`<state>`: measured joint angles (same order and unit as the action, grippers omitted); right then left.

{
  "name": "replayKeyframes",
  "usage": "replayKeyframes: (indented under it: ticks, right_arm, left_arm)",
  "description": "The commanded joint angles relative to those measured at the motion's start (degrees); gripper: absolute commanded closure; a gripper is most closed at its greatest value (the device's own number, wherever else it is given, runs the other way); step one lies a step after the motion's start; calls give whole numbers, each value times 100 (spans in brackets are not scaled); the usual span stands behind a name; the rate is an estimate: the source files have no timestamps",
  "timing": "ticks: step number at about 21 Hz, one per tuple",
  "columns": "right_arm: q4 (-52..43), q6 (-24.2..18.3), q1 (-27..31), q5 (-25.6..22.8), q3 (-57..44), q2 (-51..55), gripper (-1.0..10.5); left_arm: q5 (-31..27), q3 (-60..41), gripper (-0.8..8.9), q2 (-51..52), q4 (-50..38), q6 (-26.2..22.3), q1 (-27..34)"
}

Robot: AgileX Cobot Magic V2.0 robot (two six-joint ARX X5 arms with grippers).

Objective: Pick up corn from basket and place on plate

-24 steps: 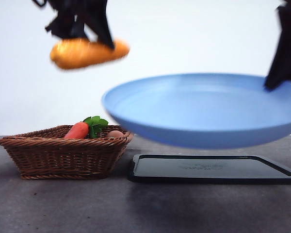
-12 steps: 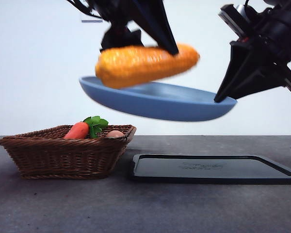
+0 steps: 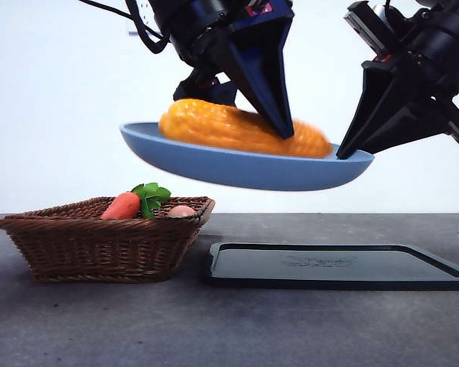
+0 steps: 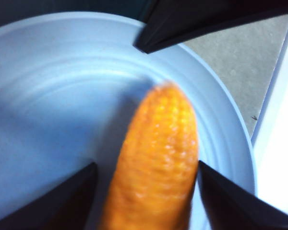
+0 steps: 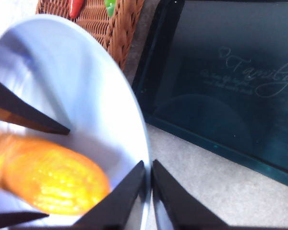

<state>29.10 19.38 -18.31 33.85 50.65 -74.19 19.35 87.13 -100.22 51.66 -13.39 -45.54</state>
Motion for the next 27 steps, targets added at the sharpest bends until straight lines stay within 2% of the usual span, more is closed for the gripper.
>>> replayKeyframes:
  ticks: [1, 8, 13, 17, 21, 27]
  right_arm:
    - [-50, -50, -20, 66, 120, -52, 944]
    - [-48, -142, -20, 0, 120, -70, 944]
    - [-48, -186, 11, -243, 120, -70, 944]
    - [-85, -229, 321, -245, 120, -72, 944]
    - [-317, -232, 909, -280, 122, -232, 944]
    - [-844, -223, 1587, -278, 142, -1088, 944]
  left_arm:
    - [-17, 131, 436, -81, 2, 96, -76]
    - [-15, 201, 432, 308, 9, 103, -59]
    - [-17, 643, 433, 551, 240, 103, -44]
    - [-15, 1185, 434, 562, 636, 101, -20]
    - [-15, 1709, 434, 562, 957, 103, -17]
    - [-13, 2020, 435, 562, 1064, 219, -17]
